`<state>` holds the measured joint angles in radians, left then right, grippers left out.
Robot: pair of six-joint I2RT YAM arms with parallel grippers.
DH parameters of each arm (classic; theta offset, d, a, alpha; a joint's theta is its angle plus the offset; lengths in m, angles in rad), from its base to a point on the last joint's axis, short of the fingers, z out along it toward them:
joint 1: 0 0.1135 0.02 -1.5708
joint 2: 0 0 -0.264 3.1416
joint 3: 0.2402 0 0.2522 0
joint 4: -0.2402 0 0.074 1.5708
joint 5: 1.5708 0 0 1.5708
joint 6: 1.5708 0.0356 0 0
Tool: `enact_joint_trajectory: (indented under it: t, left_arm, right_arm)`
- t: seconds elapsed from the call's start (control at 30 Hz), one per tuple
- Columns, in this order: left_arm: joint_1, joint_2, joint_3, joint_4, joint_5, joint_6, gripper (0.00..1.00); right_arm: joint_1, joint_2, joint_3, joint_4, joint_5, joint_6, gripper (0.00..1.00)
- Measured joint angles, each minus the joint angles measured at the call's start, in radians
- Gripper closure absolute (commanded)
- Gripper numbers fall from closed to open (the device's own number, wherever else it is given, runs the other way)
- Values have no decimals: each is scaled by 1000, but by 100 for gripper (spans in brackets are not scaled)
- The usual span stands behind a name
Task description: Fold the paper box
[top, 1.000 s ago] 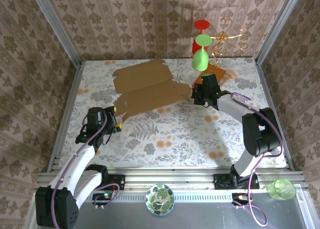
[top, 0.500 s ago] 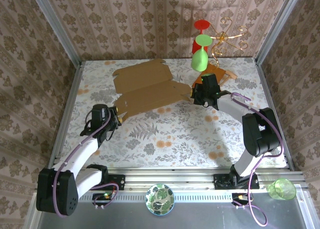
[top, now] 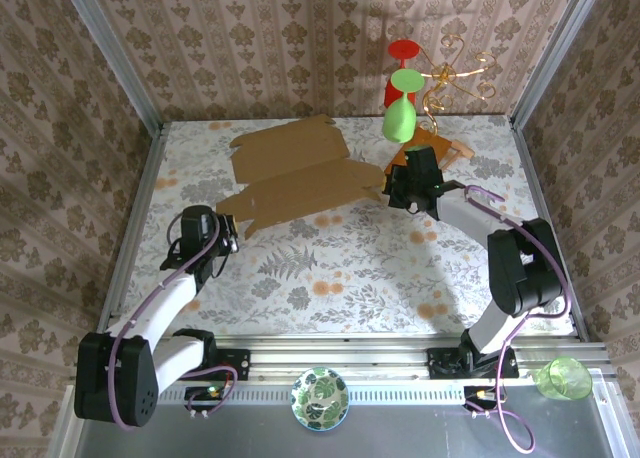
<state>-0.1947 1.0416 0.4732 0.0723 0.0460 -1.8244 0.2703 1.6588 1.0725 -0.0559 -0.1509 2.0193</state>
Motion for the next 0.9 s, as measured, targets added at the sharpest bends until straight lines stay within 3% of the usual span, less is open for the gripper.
enact_joint_trajectory:
  t: [0.13, 0.27, 0.37, 0.5, 0.63, 0.9]
  left_arm:
    - [-11, -13, 31, -12, -25, -9, 100]
    - [-48, -36, 55, -30, -68, -43, 100]
    - [-64, -38, 70, -39, -89, -66, 100]
    - [-77, -38, 84, -43, -105, -84, 100]
    - [-87, -37, 92, -43, -114, -93, 100]
    - [-92, -35, 93, -43, -114, -101, 100]
  right_arm:
    - [-8, -24, 0, -23, -11, -44, 56]
    - [-5, -145, -39, -58, -10, -112, 39]
    - [44, -300, -127, -55, 16, -145, 36]
    - [238, -425, -238, 22, 67, -157, 39]
    - [394, -374, -277, 129, 100, -147, 42]
    - [430, -166, -248, 327, 157, -127, 50]
